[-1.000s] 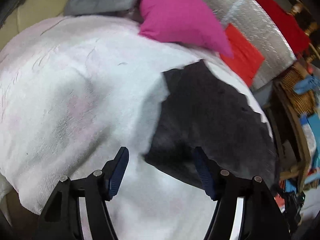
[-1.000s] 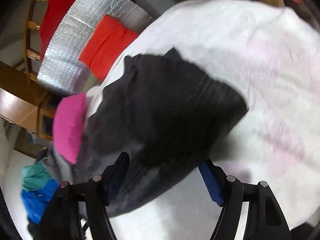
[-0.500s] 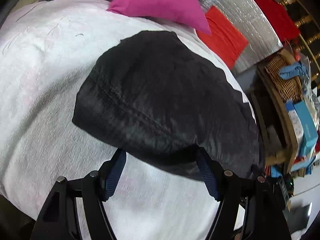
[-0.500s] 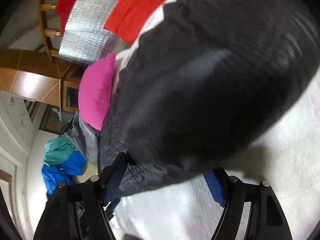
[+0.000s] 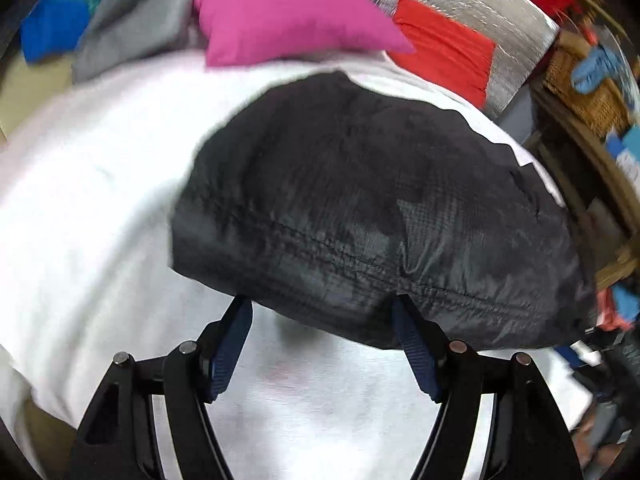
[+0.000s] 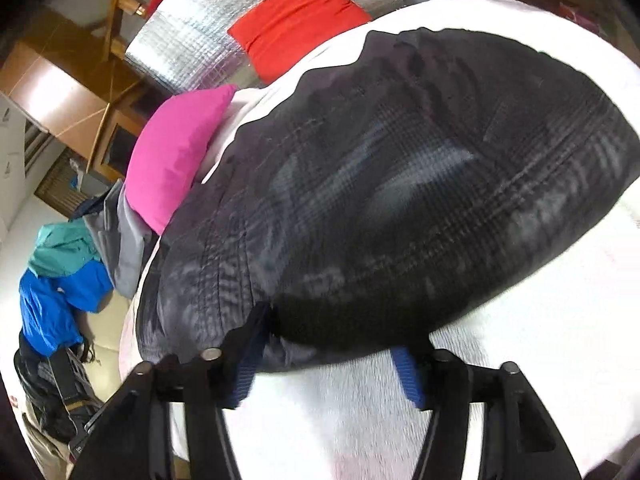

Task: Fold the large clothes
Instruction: 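Fold the held jacket edge over onto the bundle with both tools, then press the folded jacket flat and open both tools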

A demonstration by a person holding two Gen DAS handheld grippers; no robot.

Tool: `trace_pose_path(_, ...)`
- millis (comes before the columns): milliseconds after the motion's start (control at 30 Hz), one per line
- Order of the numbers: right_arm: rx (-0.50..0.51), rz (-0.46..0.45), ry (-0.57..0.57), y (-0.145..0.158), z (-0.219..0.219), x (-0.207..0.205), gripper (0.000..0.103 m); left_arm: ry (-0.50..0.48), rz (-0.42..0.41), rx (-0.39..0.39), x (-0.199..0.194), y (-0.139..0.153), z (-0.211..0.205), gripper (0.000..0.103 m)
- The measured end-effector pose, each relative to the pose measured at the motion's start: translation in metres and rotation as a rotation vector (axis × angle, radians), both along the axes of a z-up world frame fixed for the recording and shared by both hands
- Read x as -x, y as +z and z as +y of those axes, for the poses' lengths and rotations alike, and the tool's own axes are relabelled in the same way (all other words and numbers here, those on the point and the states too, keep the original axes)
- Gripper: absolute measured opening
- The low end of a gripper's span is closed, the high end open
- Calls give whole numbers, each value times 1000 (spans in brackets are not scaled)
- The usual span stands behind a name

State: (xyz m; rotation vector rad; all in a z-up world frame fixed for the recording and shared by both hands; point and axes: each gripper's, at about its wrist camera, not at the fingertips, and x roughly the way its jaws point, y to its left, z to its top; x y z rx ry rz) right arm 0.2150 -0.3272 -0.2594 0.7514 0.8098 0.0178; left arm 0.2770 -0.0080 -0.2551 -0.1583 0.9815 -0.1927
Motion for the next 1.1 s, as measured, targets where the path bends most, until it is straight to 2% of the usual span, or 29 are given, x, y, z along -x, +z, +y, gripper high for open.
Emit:
trace_pose_path(133,75,5,22,14,6,13,68,-2,-120,-103,19,19,-4,74)
trace_pose_path(300,170,-75,37,38,13,39,68,-4,-244,-171,41,39,-4,74)
trace_pose_path(433,321,-168,-7,61,13,50,68,-15,-282,-192,38,46,-9,74)
trace_pose_path(500,355,-169,-21,63,12,43,68,-18,-282,-196,37,45,-14,74)
trace_pose_path(767,313,-55,-102,39,-15,13,67,-40,-276,-223,28,40,-33,74)
trace_pose_path(867,221,77,-79,11,-26,-7,68,-42,-268,-231,27,38,-38,74)
trace_pose_path(900,202,95,-77,6,-28,-9,68,-41,-263,-234,25,37,-39,74)
trace_pose_path(1000,246,80,-71,14,-23,-5,67,-36,-253,-235,23,34,-40,74)
trace_pose_path(1100,243,53,-82,20,-21,3,68,-33,-256,-241,25,34,-41,74)
